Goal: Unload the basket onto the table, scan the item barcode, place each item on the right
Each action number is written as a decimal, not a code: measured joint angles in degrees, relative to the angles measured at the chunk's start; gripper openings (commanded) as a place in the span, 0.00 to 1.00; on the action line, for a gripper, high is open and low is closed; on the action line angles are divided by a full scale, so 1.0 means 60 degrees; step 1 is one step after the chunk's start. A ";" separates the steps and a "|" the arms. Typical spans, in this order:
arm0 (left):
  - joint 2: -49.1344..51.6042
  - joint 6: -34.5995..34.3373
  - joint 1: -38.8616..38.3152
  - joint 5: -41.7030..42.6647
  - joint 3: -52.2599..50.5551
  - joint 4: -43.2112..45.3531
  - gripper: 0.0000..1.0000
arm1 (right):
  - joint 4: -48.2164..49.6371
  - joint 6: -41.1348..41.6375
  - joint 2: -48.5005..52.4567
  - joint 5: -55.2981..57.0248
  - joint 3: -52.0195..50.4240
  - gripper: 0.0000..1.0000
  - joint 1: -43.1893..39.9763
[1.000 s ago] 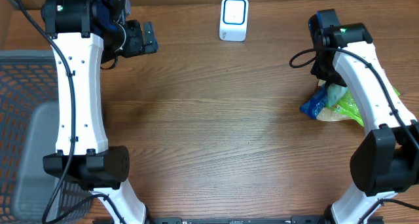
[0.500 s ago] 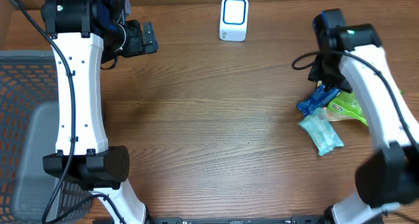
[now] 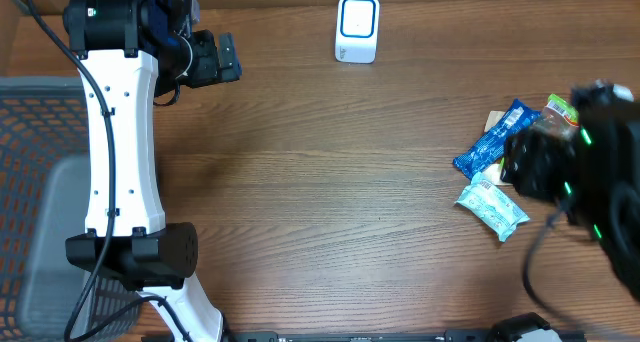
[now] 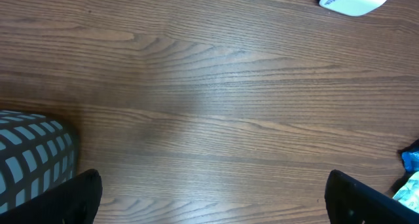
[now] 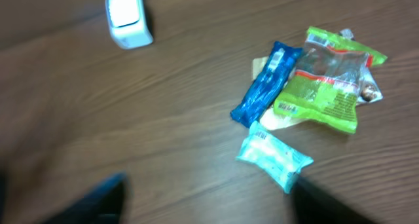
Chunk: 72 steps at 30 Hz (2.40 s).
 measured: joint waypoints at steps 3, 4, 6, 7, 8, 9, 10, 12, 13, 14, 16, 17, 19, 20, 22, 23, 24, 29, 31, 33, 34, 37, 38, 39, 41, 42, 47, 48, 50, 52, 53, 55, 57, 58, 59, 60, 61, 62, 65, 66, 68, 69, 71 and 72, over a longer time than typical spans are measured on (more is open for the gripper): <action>0.0000 0.0000 0.0000 0.0000 0.0000 0.0000 1.00 | -0.0127 -0.0018 -0.0583 -0.0295 0.0000 1.00 0.0098; 0.0000 -0.0004 0.0000 0.0000 0.0000 0.0004 1.00 | -0.0127 -0.0025 -0.0739 -0.0430 0.0000 1.00 0.0098; 0.0000 0.0000 0.0000 0.0000 0.0000 0.0000 1.00 | -0.0146 -0.0025 -0.1093 -0.0696 0.0000 1.00 0.0098; 0.0000 -0.0004 0.0000 0.0000 0.0000 0.0000 1.00 | -0.0182 -0.0022 -0.1151 -0.0758 0.0000 1.00 0.0098; 0.0000 0.0000 0.0000 0.0000 0.0000 0.0000 1.00 | -0.0299 -0.0036 -0.1228 -0.0812 0.0000 1.00 0.0102; 0.0000 -0.0004 0.0000 0.0000 0.0000 0.0004 1.00 | -0.0444 -0.0062 -0.1268 -0.0841 0.0000 1.00 0.0102; 0.0000 -0.0004 0.0000 0.0000 0.0000 0.0004 1.00 | -0.0659 -0.0091 -0.1286 -0.0849 0.0000 1.00 0.0106; 0.0000 0.0000 0.0000 0.0000 0.0000 0.0004 1.00 | -0.1042 -0.0131 -0.1282 -0.0831 -0.0004 1.00 0.0106; 0.0000 -0.0004 0.0000 0.0000 0.0000 0.0000 1.00 | -0.1129 -0.0142 -0.1275 -0.0790 -0.0004 1.00 0.0106; 0.0000 -0.0004 0.0000 0.0000 0.0000 0.0004 0.99 | -0.1140 -0.0149 -0.1275 -0.0736 -0.0004 1.00 0.0106; 0.0000 0.0000 0.0000 0.0000 0.0000 0.0004 1.00 | -0.1140 -0.0168 -0.1279 -0.0565 -0.0004 1.00 0.0106; 0.0000 -0.0004 0.0000 0.0000 0.0000 0.0000 1.00 | -0.1140 -0.0175 -0.1279 -0.0430 -0.0004 1.00 0.0109; 0.0000 0.0000 0.0000 0.0000 0.0000 0.0004 1.00 | -0.1096 -0.0186 -0.1279 -0.0160 -0.0058 1.00 0.0106; 0.0000 -0.0004 0.0000 0.0000 0.0000 0.0000 1.00 | -0.1020 -0.0197 -0.1293 -0.0036 -0.0138 1.00 0.0106; 0.0000 -0.0004 0.0000 0.0000 0.0000 0.0000 0.99 | -0.0211 -0.0240 -0.1479 0.0244 -0.0648 1.00 0.0106; 0.0000 -0.0004 0.0000 0.0004 0.0000 0.0004 1.00 | 0.0197 -0.0266 -0.1617 0.0353 -0.0958 1.00 0.0087; 0.0000 0.0000 0.0000 0.0000 0.0000 -0.0004 1.00 | 0.0608 -0.0299 -0.1763 0.0433 -0.1257 1.00 0.0066; 0.0000 -0.0004 0.0000 -0.0015 0.0000 -0.0007 0.99 | 0.5322 -0.0991 -0.3486 0.0557 -0.4605 1.00 -0.0765; 0.0000 0.0000 0.0000 -0.0022 0.0000 -0.0004 1.00 | 0.7260 -0.1424 -0.4393 0.0346 -0.6240 1.00 -0.1271; 0.0000 -0.0004 0.0000 -0.0022 0.0000 -0.0004 1.00 | 0.9522 -0.2033 -0.5311 -0.0138 -0.8021 1.00 -0.1719; 0.0000 -0.0004 0.0000 -0.0022 0.0000 0.0004 1.00 | 1.0561 -0.2339 -0.5708 -0.0463 -0.8841 1.00 -0.1872; 0.0000 -0.0004 0.0000 -0.0018 0.0000 0.0004 1.00 | 1.2597 -0.3075 -0.6717 -0.1231 -1.1074 1.00 -0.2124; 0.0000 -0.0004 0.0000 -0.0025 0.0000 0.0004 1.00 | 1.2998 -0.3264 -0.7020 -0.1468 -1.1788 1.00 -0.2153; 0.0000 -0.0004 0.0000 -0.0025 0.0000 0.0004 1.00 | 1.3307 -0.3384 -0.7235 -0.1661 -1.2349 1.00 -0.2157; 0.0000 -0.0004 0.0000 -0.0022 0.0000 0.0004 1.00 | 1.3591 -0.3588 -0.7686 -0.1982 -1.3406 1.00 -0.2164; 0.0000 -0.0004 0.0000 -0.0022 0.0000 0.0004 1.00 | 1.3595 -0.3639 -0.7858 -0.2098 -1.3770 1.00 -0.2164; 0.0000 -0.0004 0.0000 -0.0022 0.0000 0.0004 1.00 | 1.3646 -0.3850 -0.9114 -0.2430 -1.5081 1.00 -0.2200; 0.0000 -0.0004 0.0000 -0.0022 0.0000 0.0004 1.00 | 1.3650 -0.3850 -0.9209 -0.2448 -1.5132 1.00 -0.2215; 0.0000 -0.0004 0.0000 -0.0022 0.0000 0.0004 1.00 | 1.3693 -0.3880 -0.9650 -0.2499 -1.5347 1.00 -0.2269; 0.0000 -0.0004 0.0000 -0.0022 0.0000 0.0004 1.00 | 1.3708 -0.3883 -1.0040 -0.2514 -1.5562 1.00 -0.2288; 0.0000 -0.0004 0.0000 -0.0022 0.0000 0.0000 1.00 | 1.3730 -0.3876 -1.0142 -0.2535 -1.5664 1.00 -0.2288; 0.0000 -0.0004 0.0000 -0.0022 0.0000 0.0004 1.00 | 1.3679 -0.3858 -1.0196 -0.2586 -1.5850 1.00 -0.2288; 0.0000 -0.0004 0.0000 -0.0022 0.0000 0.0000 1.00 | 1.3577 -0.3679 -1.0196 -0.2626 -1.5941 1.00 -0.2288; 0.0000 -0.0004 0.0000 -0.0022 0.0000 0.0004 1.00 | 1.3613 -0.3577 -1.0196 -0.2648 -1.5941 1.00 -0.2288; 0.0000 -0.0004 0.0000 -0.0022 0.0000 0.0000 1.00 | 1.3646 -0.3490 -1.0200 -0.2648 -1.5941 1.00 -0.2291; 0.0000 -0.0004 0.0000 -0.0022 0.0000 0.0004 1.00 | 1.3642 -0.3432 -1.0200 -0.2659 -1.5941 1.00 -0.2295; 0.0000 -0.0004 0.0000 -0.0022 0.0000 0.0004 1.00 | 1.3635 -0.3359 -1.0200 -0.2667 -1.5941 1.00 -0.2295; 0.0000 -0.0004 0.0000 -0.0022 0.0000 0.0004 1.00 | 1.3642 -0.3326 -1.0200 -0.2667 -1.5941 1.00 -0.2295; 0.0000 -0.0004 0.0000 -0.0025 0.0000 0.0004 1.00 | 1.3631 -0.3246 -1.0200 -0.2674 -1.5941 1.00 -0.2295; 0.0000 -0.0004 0.0000 -0.0022 0.0000 0.0004 1.00 | 1.3642 -0.3224 -1.0200 -0.2677 -1.5941 1.00 -0.2295; 0.0000 -0.0004 0.0000 -0.0022 0.0000 0.0004 1.00 | 1.3635 -0.3187 -1.0200 -0.2677 -1.5941 1.00 -0.2295; 0.0000 -0.0004 0.0000 -0.0022 0.0000 0.0004 1.00 | 1.3639 -0.3187 -1.0200 -0.2677 -1.5941 1.00 -0.2295; 0.0000 -0.0004 0.0000 -0.0022 0.0000 0.0004 1.00 | 1.3639 -0.3155 -1.0200 -0.2674 -1.5941 1.00 -0.2295; 0.0000 -0.0004 0.0000 -0.0022 0.0000 0.0004 1.00 | 1.3639 -0.3155 -1.0200 -0.2674 -1.5941 1.00 -0.2295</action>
